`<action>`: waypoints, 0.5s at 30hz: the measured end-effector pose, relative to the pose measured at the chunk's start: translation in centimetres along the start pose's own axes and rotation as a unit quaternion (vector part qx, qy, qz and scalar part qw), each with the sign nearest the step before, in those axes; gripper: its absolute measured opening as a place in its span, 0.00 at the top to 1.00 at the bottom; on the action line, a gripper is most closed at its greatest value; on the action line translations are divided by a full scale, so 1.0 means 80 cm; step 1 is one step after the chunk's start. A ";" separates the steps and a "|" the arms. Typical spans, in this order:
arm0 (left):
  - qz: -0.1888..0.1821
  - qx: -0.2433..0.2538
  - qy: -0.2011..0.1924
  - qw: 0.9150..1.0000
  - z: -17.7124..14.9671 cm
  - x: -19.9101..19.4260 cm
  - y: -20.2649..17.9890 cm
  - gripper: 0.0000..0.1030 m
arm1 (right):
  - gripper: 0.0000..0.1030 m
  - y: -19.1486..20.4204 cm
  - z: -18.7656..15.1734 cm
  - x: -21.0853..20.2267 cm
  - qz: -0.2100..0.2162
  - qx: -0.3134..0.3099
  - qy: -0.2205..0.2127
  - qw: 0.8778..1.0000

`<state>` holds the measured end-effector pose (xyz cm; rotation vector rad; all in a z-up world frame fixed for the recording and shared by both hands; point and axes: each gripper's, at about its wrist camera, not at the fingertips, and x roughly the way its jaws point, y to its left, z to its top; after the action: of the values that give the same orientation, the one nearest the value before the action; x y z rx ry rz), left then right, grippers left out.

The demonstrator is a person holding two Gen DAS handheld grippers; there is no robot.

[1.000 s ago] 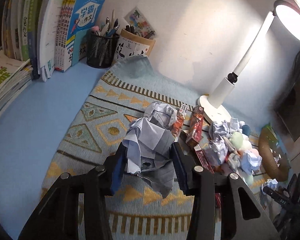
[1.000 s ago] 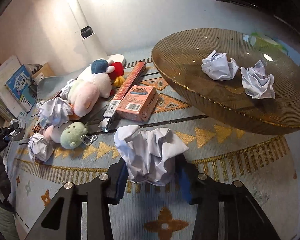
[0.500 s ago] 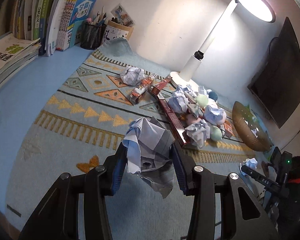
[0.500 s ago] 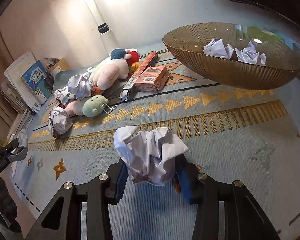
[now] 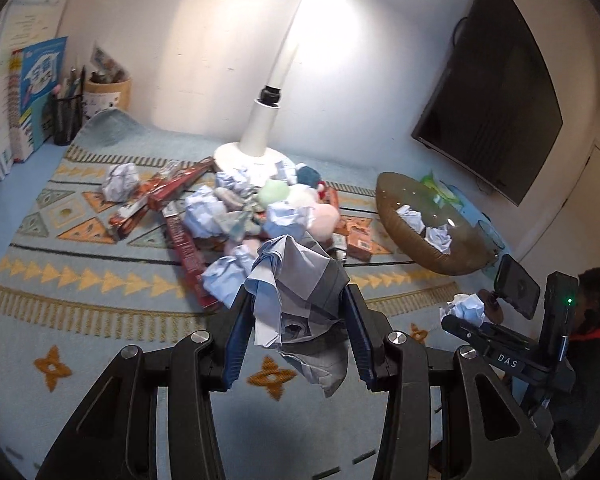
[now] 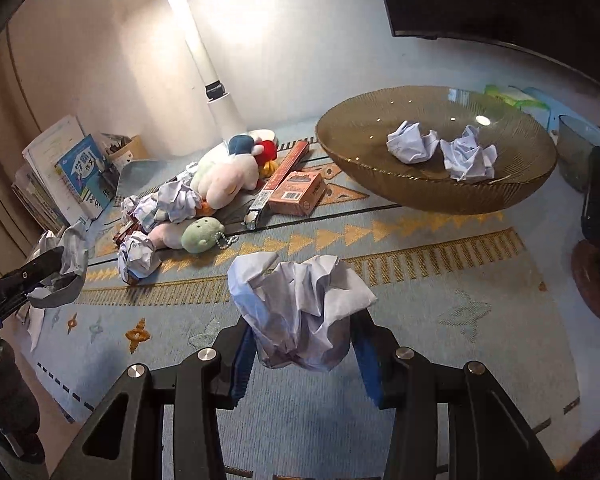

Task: Organize objects
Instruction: 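Carry both paper balls to the glass bowl and release them inside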

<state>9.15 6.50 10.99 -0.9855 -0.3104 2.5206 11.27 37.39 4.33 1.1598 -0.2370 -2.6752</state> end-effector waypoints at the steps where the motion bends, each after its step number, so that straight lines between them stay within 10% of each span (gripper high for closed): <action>1: -0.006 0.006 0.002 1.000 0.004 0.006 -0.011 0.60 | 0.58 -0.003 0.002 -0.005 -0.001 0.001 -0.004 1.000; 15: -0.079 0.065 0.018 0.995 0.111 0.119 -0.164 0.60 | 0.58 -0.090 0.096 -0.076 -0.024 0.060 -0.089 0.994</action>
<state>0.62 22.03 16.33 -0.9176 -0.2012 2.3461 8.69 46.40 12.12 0.9703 -0.4091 -2.8444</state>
